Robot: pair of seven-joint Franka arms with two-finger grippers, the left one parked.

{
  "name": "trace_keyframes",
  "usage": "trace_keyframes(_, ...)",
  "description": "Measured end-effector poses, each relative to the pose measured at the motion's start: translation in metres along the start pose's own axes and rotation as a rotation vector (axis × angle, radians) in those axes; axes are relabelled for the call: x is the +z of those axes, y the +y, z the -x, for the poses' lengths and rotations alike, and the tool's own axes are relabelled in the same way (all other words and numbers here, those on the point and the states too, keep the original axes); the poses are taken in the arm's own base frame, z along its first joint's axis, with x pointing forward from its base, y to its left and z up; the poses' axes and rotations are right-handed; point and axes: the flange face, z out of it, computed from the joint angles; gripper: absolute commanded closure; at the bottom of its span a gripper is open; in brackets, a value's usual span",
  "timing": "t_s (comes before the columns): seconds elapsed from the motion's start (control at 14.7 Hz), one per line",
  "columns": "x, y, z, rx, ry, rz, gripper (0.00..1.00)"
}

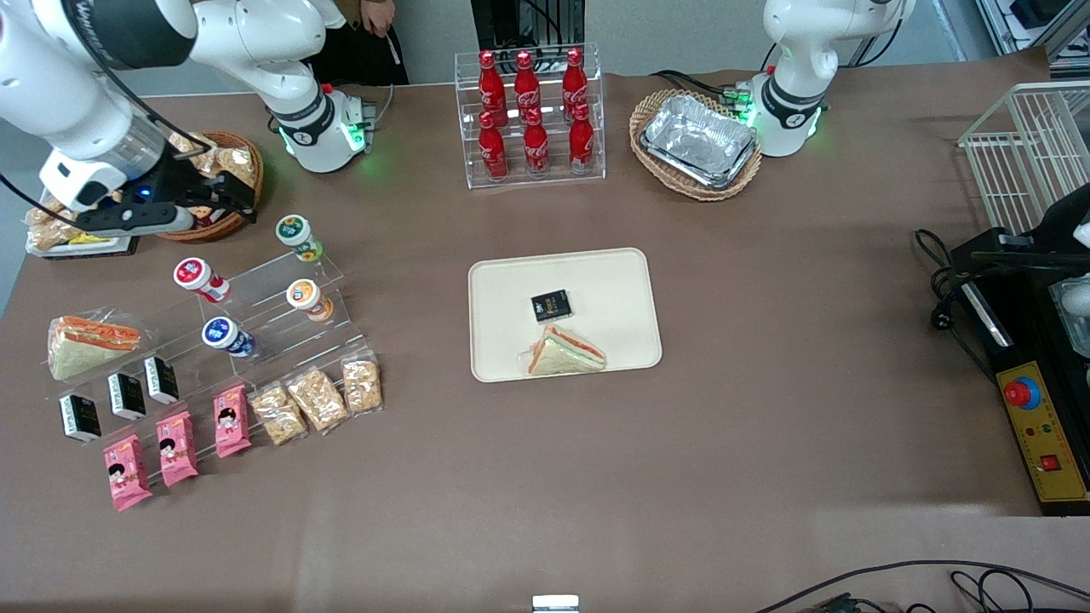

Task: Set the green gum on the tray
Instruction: 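Move the right gripper over the acrylic rack toward the green gum bottle, then lower the right gripper and close it around the green gum bottle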

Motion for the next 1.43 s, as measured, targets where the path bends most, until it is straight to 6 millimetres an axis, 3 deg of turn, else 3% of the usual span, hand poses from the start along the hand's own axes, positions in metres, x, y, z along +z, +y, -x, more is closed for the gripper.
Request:
trace_keyframes(0.75, 0.079, 0.004, 0.024, 0.029, -0.005, 0.007, 0.0)
trace_keyframes(1.43, 0.126, -0.009, 0.042, 0.047, 0.019, 0.012, 0.0)
